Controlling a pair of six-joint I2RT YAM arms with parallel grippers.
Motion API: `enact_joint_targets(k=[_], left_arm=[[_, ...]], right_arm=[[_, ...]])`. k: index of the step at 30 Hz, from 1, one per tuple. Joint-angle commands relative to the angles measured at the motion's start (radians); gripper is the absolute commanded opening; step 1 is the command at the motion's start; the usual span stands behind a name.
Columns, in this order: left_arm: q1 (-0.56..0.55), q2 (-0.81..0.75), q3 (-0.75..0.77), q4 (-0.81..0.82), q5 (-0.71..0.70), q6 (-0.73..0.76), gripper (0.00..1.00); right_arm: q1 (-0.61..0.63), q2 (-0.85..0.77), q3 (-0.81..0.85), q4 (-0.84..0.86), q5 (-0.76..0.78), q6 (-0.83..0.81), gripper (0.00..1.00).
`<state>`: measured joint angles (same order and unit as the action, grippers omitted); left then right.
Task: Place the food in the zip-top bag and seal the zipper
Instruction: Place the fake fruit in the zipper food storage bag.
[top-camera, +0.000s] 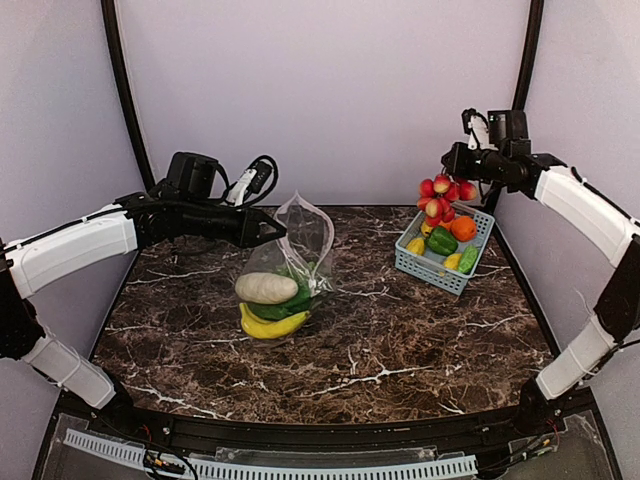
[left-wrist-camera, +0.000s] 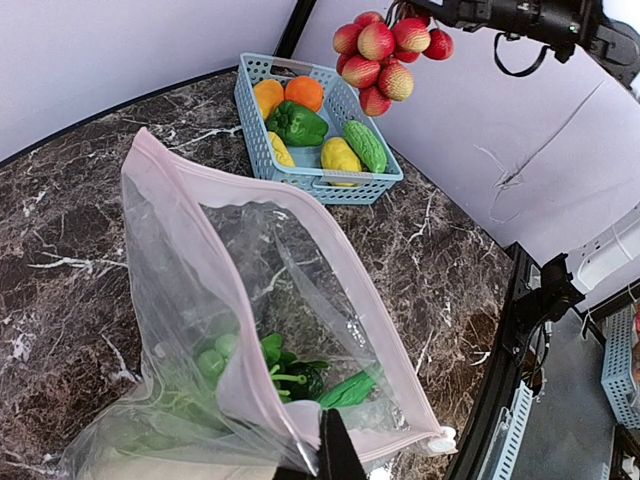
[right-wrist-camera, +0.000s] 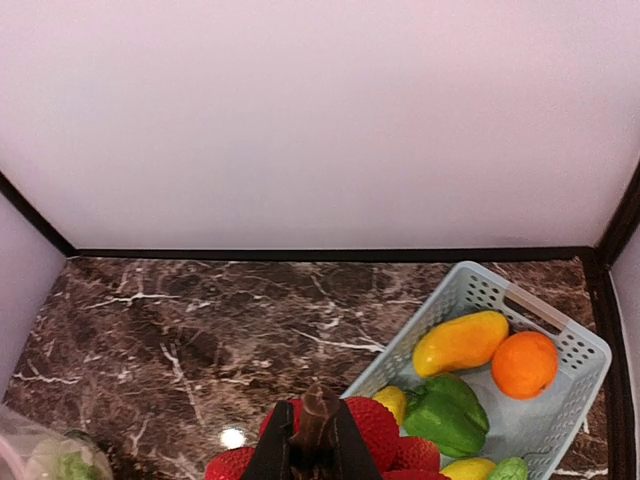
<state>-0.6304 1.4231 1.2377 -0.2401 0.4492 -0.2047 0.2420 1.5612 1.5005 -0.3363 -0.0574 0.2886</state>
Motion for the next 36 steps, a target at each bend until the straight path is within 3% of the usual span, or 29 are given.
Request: enact_joint_targets(k=[1,10,18,27,36], left_arm=[[0.002,-0.026,-0.016,0.045,0.027,-0.011,0.01],[0.002,-0.026,-0.02,0.059,0.052,-0.03,0.01],[0.001,-0.019,-0.014,0.05,0.049,-0.026,0.01],[0.002,-0.021,-0.012,0.047,0.053,-0.026,0.01],[0.001,-0.029,-0.012,0.044,0.049,-0.021,0.01]], right_arm=[[0.093,-0.115,-0.027,0.04,-0.086,0.031,0.0],[0.381,-0.204,-0.087,0.156,-0.112,0.107,0.0],[0.565,-0.16,-0.046,0.296,-0.082,0.112,0.0],[0.619,-0.012,0.013,0.427,-0.103,0.102,0.0],[0.638,0.091,-0.017,0.525,-0.031,0.016,0.0]])
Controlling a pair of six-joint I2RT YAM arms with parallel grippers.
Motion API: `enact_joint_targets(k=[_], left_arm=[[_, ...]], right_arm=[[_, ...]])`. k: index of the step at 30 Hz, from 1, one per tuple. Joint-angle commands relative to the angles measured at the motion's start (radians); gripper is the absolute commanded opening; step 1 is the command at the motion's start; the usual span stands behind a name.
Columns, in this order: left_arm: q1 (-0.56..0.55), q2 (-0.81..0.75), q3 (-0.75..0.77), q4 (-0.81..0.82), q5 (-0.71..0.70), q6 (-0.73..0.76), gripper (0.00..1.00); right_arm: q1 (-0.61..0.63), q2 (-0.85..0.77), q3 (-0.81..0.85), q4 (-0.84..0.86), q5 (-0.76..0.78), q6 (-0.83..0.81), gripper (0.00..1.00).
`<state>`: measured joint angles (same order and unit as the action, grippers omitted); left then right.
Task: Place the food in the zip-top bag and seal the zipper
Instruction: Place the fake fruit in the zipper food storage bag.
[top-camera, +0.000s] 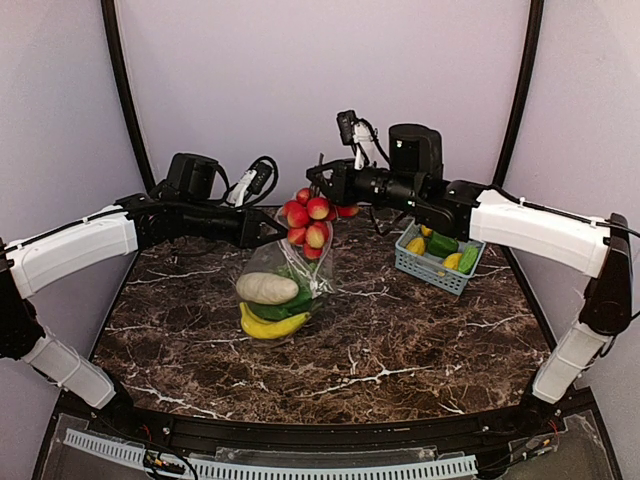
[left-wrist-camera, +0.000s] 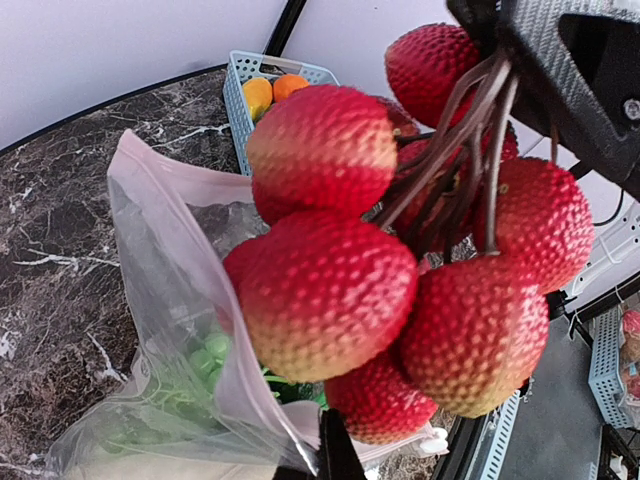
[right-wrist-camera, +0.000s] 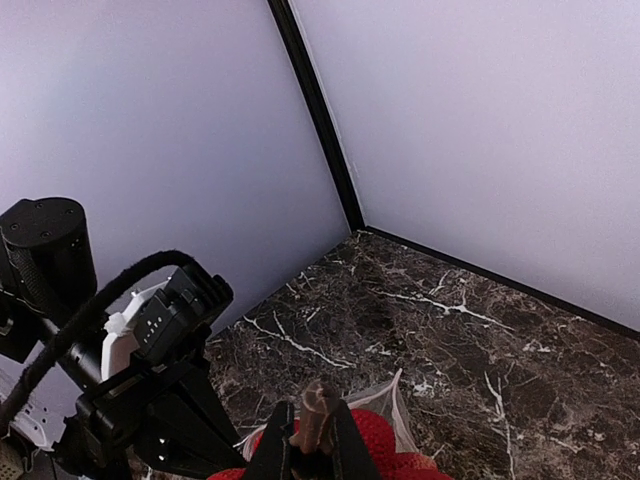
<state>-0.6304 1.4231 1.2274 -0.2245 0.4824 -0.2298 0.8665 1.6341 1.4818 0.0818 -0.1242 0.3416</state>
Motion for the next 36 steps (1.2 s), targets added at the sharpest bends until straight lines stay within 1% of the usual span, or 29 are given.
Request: enact_joint_targets(k=[1,5,9,13,19,21,29,36], left_arm=[[0.001,-0.03,-0.001,0.028,0.015,0.004,0.01],[0.001,-0.034,-0.001,0.03,0.017,0.004,0.01],[0.002,-0.038,-0.002,0.029,0.015,0.005,0.01],[0.001,-0.038,-0.002,0.03,0.014,0.006,0.01],[0.002,-0.036,-0.002,0.03,0.017,0.004,0.01],[0.001,-0.038,-0.002,0.029,0.016,0.005,0.01],[0.002,-0.048,-0.002,0.028,0.011,0.008,0.01],[0.001,-0.052,-0.002,0.027,0.007,0.012,0.01]], right_arm=[[0.014,0.025,-0.002,0.11,0.046,-0.044,0.0],[0.016,0.06,-0.03,0.134,0.082,-0.077,0.0],[0.022,0.096,-0.019,0.136,0.063,-0.066,0.0],[0.053,0.123,-0.008,0.148,0.12,-0.085,0.0],[0.075,0.149,-0.021,0.229,0.121,0.011,0.0],[0.087,0.156,-0.036,0.266,0.149,0.036,0.0],[0.108,0.204,-0.111,0.338,0.194,0.085,0.0],[0.109,0.228,-0.149,0.355,0.219,0.085,0.0]])
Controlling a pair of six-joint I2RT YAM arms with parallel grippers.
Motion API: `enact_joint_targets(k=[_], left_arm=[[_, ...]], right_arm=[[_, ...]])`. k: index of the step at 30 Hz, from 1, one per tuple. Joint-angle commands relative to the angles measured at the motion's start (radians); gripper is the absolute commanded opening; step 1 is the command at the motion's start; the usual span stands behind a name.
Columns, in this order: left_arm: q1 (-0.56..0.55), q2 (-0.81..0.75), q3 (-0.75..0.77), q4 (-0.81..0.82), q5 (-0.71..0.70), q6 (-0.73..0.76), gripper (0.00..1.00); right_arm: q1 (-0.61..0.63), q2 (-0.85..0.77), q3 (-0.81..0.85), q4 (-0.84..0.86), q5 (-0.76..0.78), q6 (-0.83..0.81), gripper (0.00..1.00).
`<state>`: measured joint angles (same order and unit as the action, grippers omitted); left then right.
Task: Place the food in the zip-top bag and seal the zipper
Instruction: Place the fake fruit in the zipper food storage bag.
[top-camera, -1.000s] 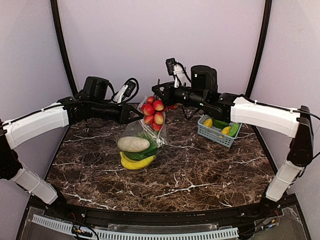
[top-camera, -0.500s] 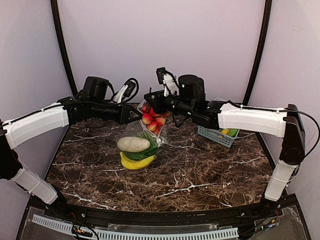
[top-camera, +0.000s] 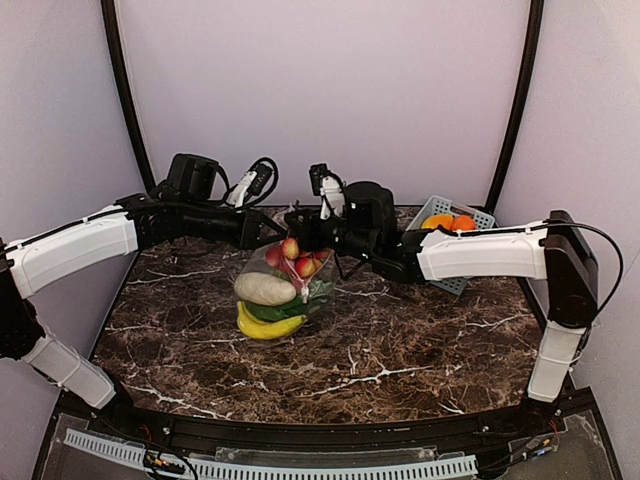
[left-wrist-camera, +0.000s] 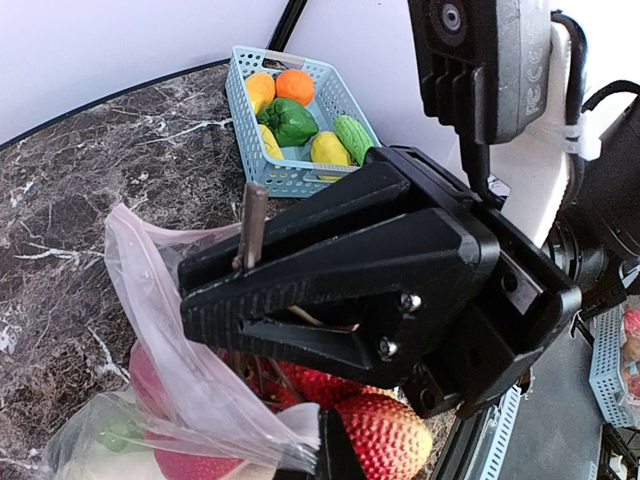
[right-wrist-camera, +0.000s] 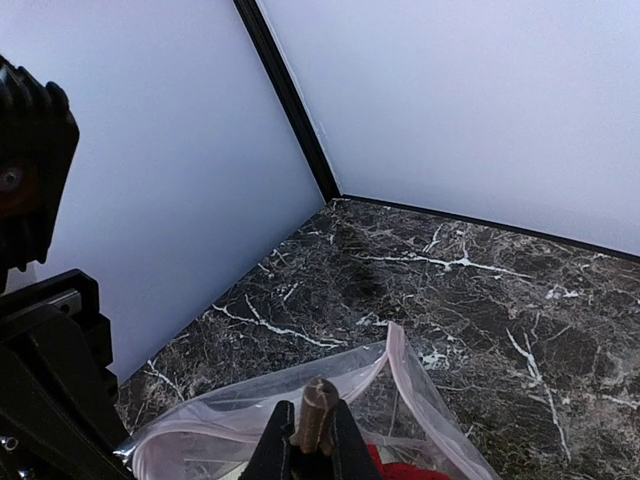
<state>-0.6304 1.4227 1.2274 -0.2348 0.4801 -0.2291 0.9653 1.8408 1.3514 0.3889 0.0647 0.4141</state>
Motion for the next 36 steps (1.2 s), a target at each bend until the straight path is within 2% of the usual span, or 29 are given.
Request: enact_joint_targets(k=[1,15,23,29,36], left_arm=[[0.001,-0.051,-0.002,0.037,0.009,0.012,0.01],[0.001,-0.053,-0.002,0.037,0.006,0.014,0.01],[0.003,-0.049,-0.002,0.038,0.008,0.014,0.01],[0.002,-0.034,-0.002,0.043,0.03,0.003,0.01],[0.002,-0.03,-0.001,0.042,0.032,0.0,0.01]], right_arm=[[0.01,0.025,-0.018,0.04,0.037,0.008,0.0],[0.01,0.064,-0.062,-0.008,0.078,-0.005,0.0],[0.012,0.035,-0.103,-0.029,0.18,0.048,0.0],[0.011,-0.017,-0.145,0.147,0.251,0.136,0.0],[0.014,-0.009,-0.11,0.314,0.297,0.128,0.0]])
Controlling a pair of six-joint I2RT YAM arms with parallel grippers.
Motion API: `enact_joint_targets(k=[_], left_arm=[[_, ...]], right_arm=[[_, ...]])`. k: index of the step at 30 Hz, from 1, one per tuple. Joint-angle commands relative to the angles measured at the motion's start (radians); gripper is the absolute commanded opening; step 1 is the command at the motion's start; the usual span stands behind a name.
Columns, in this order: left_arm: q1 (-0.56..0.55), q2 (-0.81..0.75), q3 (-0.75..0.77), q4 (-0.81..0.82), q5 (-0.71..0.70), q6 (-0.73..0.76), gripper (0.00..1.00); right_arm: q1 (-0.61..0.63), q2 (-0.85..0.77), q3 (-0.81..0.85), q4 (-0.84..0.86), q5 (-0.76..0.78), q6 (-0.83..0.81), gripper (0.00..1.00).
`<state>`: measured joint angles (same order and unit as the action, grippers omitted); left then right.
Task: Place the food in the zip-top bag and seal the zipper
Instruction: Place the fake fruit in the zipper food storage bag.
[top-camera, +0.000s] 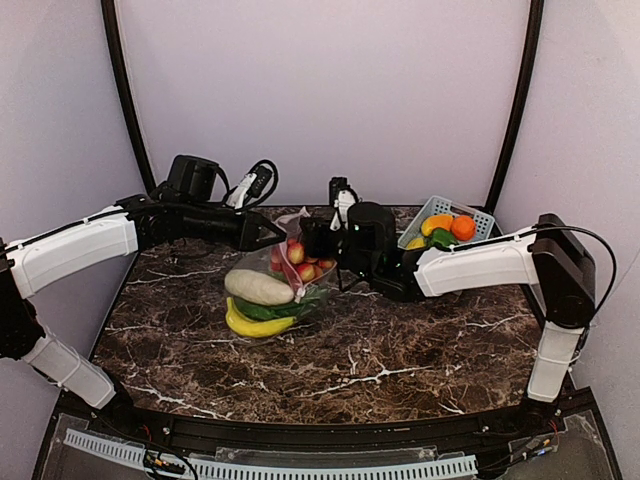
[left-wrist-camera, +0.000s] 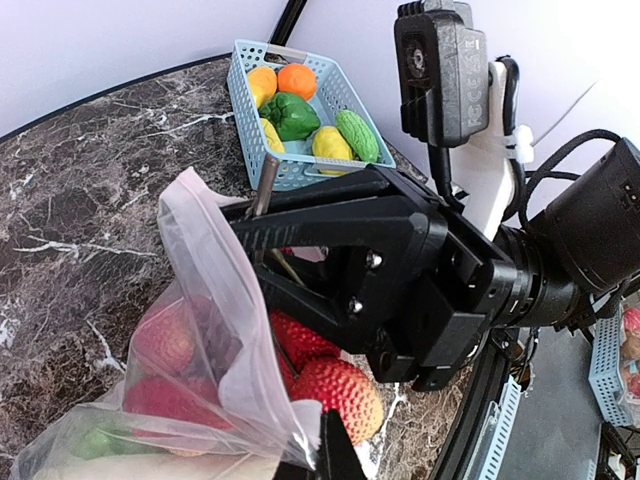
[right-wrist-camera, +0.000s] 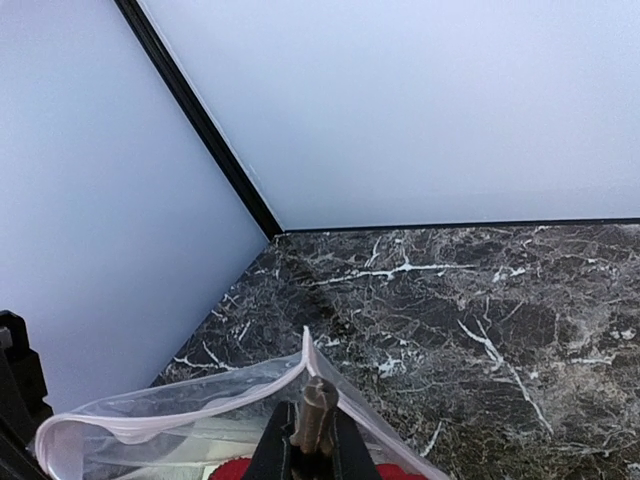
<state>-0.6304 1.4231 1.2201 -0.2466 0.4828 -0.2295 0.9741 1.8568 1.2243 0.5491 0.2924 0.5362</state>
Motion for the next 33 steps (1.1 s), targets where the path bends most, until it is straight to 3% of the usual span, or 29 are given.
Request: enact_joint_targets(k=[1,14,24,33], left_arm=[[0.002,-0.03,0.007,0.053,0.029,0.001,0.01],[0.001,-0.026,0.009,0.049,0.031,-0.005,0.01],[0.002,-0.04,0.006,0.058,0.038,-0.003,0.01],[0.001,-0.036,0.008,0.055,0.039,-0.003,0.01]], right_arm=[[0.005,-0.025,0.021,0.171,0.071,0.005,0.0],[0.028,0.032,0.029,0.385,0.122,-0.047,0.0],[0.048,0.164,0.036,0.345,0.064,-0.033,0.0],[0.061,0.16,0.024,0.28,-0.092,-0.051,0.0]])
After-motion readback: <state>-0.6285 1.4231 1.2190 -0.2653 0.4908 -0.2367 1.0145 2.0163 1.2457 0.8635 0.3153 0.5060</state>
